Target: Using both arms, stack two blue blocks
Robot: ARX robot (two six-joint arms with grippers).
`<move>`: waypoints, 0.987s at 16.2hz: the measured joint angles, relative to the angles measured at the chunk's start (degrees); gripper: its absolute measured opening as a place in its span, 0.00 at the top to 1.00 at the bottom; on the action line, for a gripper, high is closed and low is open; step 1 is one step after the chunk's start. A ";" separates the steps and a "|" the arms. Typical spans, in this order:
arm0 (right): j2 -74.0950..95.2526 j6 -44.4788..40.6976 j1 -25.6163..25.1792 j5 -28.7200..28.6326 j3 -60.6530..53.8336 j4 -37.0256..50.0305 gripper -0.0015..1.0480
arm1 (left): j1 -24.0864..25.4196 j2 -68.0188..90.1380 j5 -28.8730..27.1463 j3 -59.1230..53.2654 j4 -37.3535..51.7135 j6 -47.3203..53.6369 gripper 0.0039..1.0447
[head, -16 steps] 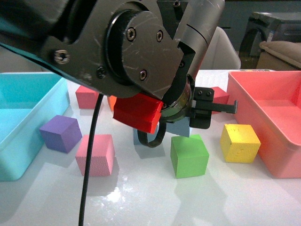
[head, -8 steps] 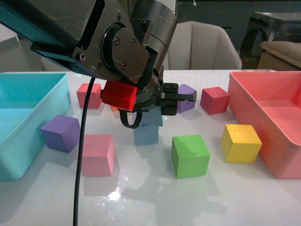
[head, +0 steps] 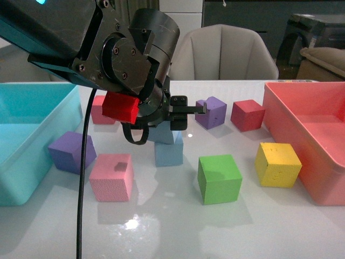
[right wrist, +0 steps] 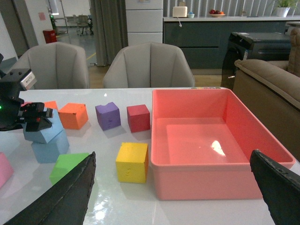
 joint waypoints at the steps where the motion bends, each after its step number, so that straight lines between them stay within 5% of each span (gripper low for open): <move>1: 0.00 0.00 0.00 0.00 0.00 0.00 0.06 | -0.02 0.00 0.33 0.00 0.04 -0.04 0.60; 2: 0.00 0.00 0.00 0.00 0.00 0.00 0.06 | -0.13 0.00 1.09 0.02 0.24 -0.22 0.60; 7: 0.00 0.00 0.00 0.00 0.00 0.00 0.06 | -0.39 0.00 1.90 0.04 0.66 -0.24 0.04; 16: 0.00 0.00 0.00 0.00 0.00 0.00 0.06 | -0.13 -3.39 2.99 -1.73 5.07 -0.52 0.06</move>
